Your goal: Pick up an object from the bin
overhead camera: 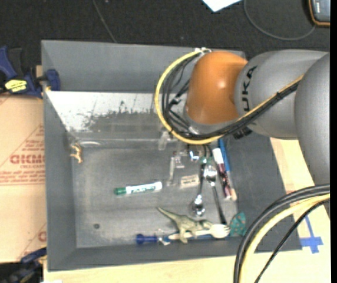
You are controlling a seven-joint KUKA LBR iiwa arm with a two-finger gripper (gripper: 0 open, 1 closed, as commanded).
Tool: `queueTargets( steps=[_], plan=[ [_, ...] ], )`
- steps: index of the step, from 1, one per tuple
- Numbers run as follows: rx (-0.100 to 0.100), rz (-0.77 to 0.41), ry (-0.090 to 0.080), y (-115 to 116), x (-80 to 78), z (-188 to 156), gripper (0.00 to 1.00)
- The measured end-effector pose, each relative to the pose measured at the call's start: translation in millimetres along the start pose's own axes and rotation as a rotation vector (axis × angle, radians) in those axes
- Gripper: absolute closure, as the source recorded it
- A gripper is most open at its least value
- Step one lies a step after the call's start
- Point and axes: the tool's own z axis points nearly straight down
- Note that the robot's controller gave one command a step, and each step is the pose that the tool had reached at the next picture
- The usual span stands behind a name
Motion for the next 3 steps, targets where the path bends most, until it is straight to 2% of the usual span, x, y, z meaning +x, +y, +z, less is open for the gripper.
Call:
queueTargets(
  steps=[1,2,3],
  plan=[
    [0.000,0.001,-0.006,0,-1.1,-4,0.00],
    [-0.003,0.199,-0.003,67,25.6,67,0.00],
    [-0.001,0.158,-0.009,72,19.4,5,0.00]
  ],
)
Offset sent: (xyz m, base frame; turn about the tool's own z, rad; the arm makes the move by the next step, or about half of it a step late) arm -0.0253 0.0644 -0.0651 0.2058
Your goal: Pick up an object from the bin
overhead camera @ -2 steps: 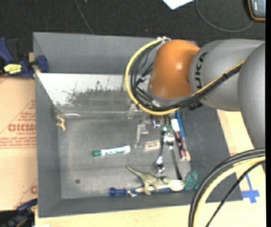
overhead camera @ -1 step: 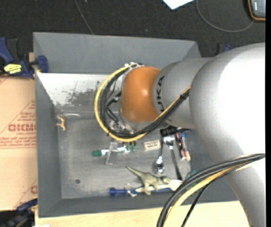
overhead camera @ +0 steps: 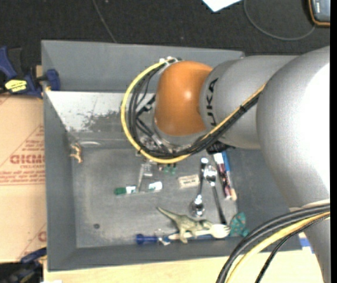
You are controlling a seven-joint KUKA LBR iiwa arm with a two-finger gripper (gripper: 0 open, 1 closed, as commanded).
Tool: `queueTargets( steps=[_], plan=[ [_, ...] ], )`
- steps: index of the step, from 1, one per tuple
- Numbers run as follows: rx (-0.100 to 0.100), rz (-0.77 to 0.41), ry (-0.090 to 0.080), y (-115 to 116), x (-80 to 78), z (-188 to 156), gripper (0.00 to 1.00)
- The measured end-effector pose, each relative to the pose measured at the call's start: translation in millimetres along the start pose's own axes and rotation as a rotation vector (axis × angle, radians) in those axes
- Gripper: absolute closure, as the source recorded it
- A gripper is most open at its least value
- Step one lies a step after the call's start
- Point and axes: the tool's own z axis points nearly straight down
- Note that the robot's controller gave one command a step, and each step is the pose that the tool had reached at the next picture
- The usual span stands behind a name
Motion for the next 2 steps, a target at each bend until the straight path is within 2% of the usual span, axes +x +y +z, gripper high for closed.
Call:
queueTargets(
  steps=[1,2],
  plan=[
    [0.001,0.074,0.012,3,12.1,30,0.00],
    [0.000,0.007,0.000,8,10.9,59,0.00]
  ],
)
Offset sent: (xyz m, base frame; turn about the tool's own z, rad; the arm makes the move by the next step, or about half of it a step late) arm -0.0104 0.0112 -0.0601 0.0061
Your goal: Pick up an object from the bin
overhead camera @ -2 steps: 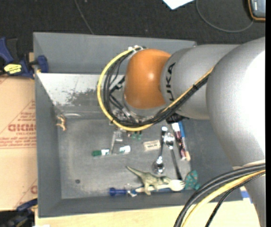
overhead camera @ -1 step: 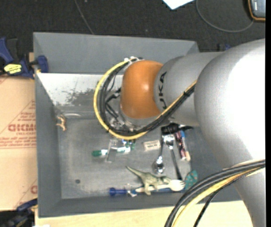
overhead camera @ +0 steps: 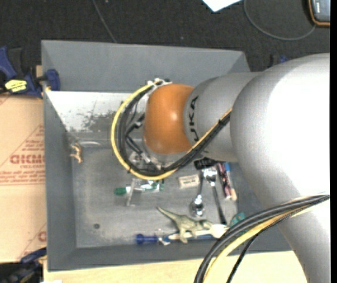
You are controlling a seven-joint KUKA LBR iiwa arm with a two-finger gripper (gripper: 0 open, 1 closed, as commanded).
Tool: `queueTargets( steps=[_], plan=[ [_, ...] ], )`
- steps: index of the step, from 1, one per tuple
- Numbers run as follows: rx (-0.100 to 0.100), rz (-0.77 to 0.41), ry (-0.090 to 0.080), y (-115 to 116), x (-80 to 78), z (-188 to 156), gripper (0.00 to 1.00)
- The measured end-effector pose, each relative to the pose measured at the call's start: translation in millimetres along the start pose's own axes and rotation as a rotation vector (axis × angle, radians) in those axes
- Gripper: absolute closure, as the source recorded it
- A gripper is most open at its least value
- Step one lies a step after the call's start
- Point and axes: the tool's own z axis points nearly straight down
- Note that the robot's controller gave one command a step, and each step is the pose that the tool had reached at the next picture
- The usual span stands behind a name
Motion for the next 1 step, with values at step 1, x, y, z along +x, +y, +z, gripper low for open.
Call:
queueTargets(
  steps=[1],
  plan=[
    [0.001,0.019,0.008,19.8,14.0,-0.1,1.00]
  ],
)
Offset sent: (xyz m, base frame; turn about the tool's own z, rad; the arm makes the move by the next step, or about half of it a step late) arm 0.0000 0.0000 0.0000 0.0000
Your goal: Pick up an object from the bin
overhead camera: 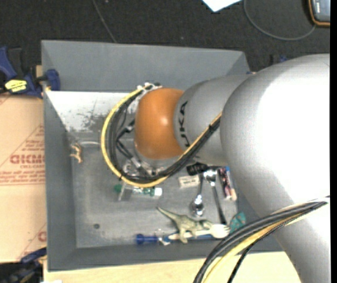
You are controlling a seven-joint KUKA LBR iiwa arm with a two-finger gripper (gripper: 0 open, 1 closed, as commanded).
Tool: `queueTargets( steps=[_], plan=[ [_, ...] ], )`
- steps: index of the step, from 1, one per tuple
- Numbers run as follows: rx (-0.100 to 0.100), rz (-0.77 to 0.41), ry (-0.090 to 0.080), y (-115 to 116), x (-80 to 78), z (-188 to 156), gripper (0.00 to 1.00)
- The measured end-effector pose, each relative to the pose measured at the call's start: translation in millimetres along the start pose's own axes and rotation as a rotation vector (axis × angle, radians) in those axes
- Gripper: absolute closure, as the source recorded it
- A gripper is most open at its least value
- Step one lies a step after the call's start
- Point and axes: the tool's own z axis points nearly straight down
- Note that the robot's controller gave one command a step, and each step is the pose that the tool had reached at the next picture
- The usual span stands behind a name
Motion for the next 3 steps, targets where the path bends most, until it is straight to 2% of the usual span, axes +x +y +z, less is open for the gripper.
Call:
queueTargets(
  steps=[1,2,3],
  plan=[
    [0.000,0.000,0.000,0,0.0,0,1.00],
    [0.003,0.000,0.007,-2,2.9,-28,1.00],
    [0.000,-0.002,0.000,-1,0.7,-68,1.00]
  ],
)
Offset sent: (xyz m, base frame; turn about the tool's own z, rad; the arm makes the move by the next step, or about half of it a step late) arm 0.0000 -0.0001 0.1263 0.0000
